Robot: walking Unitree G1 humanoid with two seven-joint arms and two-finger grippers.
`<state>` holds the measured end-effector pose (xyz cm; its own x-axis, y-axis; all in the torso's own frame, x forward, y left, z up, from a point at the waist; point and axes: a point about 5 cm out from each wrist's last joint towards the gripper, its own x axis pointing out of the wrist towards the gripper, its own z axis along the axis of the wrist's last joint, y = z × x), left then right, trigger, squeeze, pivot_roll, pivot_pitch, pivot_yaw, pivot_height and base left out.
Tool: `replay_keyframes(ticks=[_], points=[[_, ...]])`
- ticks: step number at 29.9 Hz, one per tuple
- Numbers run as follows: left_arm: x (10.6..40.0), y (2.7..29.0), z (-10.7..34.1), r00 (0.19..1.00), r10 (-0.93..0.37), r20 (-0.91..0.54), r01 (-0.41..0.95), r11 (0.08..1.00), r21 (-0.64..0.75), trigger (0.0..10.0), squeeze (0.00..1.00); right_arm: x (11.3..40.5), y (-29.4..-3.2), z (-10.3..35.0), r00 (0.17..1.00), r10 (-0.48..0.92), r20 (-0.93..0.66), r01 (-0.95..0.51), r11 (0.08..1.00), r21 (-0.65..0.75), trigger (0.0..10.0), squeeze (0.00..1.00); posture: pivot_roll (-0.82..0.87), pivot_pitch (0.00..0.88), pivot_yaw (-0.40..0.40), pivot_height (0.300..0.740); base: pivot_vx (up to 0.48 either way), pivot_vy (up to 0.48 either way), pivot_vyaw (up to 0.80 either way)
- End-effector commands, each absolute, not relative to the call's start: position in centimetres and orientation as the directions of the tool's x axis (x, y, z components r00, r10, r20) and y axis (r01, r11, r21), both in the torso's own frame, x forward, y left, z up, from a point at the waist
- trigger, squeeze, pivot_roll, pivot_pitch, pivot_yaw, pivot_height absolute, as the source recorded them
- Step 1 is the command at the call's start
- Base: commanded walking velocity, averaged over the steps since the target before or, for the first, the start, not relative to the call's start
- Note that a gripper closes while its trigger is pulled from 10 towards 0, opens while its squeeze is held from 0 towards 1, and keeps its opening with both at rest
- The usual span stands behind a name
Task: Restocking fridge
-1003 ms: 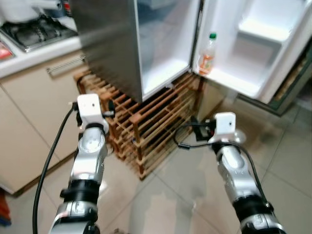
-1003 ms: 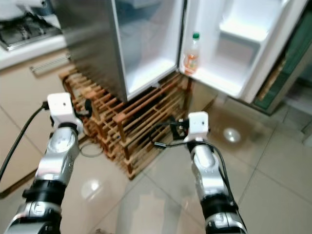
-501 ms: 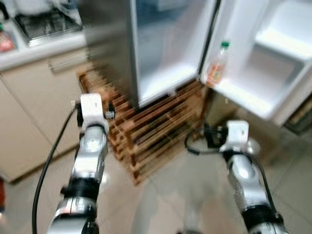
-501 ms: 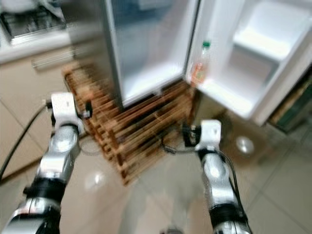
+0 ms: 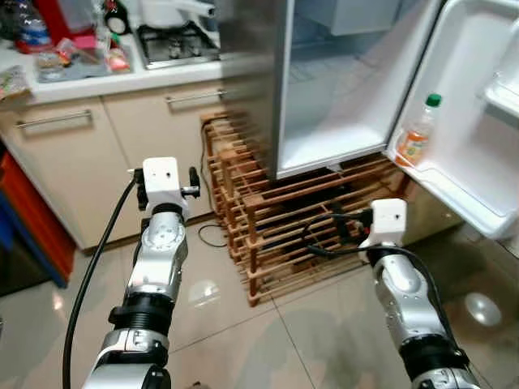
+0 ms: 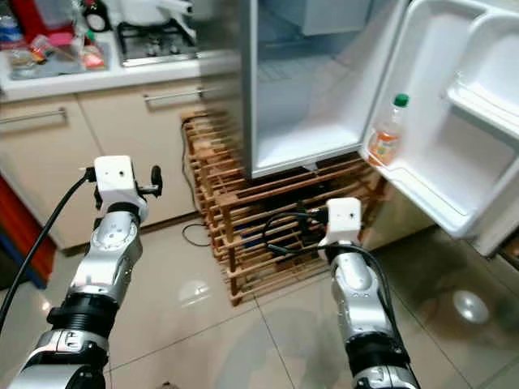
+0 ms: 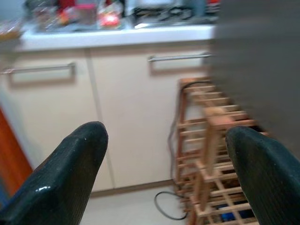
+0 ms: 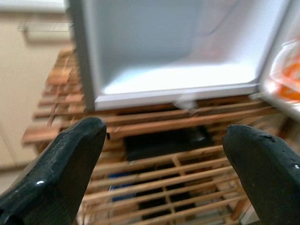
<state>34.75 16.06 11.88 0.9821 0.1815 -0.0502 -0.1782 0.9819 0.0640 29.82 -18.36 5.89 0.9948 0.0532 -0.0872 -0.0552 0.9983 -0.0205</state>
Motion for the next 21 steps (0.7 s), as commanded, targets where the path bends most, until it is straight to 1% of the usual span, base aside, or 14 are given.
replay_keyframes(ticks=[1,4,6,9,12,13,16,18,21], points=[[35.0,16.7,11.8,0.979,0.196,-0.061,-0.192,0.979,0.074,10.0,0.00,29.7,-17.4,6.0,0.993,0.085,-0.077,-0.087,0.996,-0.021,10.0,0.00,-0.16,0.000,0.003,0.740,0.371,-0.300,0.00],[35.3,17.0,11.8,0.980,0.192,-0.057,-0.187,0.979,0.077,10.0,0.00,29.1,-17.4,5.5,0.992,0.092,-0.091,-0.094,0.995,-0.016,10.0,0.00,-0.16,0.000,-0.003,0.740,0.381,-0.288,0.00],[35.4,17.3,11.7,0.976,0.207,-0.065,-0.203,0.977,0.068,10.0,0.00,28.8,-17.5,5.2,0.991,0.089,-0.096,-0.091,0.996,-0.016,10.0,0.00,-0.18,0.000,0.007,0.740,0.388,-0.279,0.00],[35.5,17.3,11.8,0.973,0.221,-0.069,-0.217,0.975,0.055,10.0,0.00,28.8,-17.8,5.6,0.994,0.074,-0.085,-0.076,0.997,-0.020,10.0,0.00,-0.20,0.000,0.010,0.740,0.390,-0.277,0.00],[35.5,16.2,11.7,0.983,0.175,-0.056,-0.173,0.984,0.043,10.0,0.00,29.0,-18.5,5.9,0.996,0.056,-0.074,-0.058,0.998,-0.033,10.0,0.00,-0.21,0.000,0.020,0.740,0.387,-0.279,0.00],[35.5,16.2,11.7,0.983,0.175,-0.056,-0.173,0.984,0.043,10.0,0.00,29.0,-18.5,5.9,0.996,0.056,-0.074,-0.058,0.998,-0.033,10.0,0.00,-0.21,0.000,0.020,0.740,0.386,-0.281,0.00],[35.4,15.5,11.4,0.987,0.148,-0.067,-0.146,0.989,0.039,10.0,0.00,29.1,-19.1,6.0,0.996,0.038,-0.076,-0.042,0.998,-0.047,10.0,0.00,-0.21,0.000,0.026,0.740,0.368,0.000,0.00],[35.3,14.7,11.5,0.992,0.113,-0.052,-0.113,0.994,0.015,10.0,0.00,29.2,-20.7,6.2,0.997,-0.031,-0.069,0.027,0.997,-0.066,10.0,0.00,-0.21,0.000,0.040,0.740,0.000,0.000,0.00],[35.2,14.6,11.3,0.993,0.104,-0.058,-0.104,0.995,0.011,10.0,0.00,29.1,-22.2,6.0,0.990,-0.108,-0.087,0.100,0.991,-0.085,10.0,0.00,-0.21,0.000,0.049,0.740,0.000,0.000,0.00]])
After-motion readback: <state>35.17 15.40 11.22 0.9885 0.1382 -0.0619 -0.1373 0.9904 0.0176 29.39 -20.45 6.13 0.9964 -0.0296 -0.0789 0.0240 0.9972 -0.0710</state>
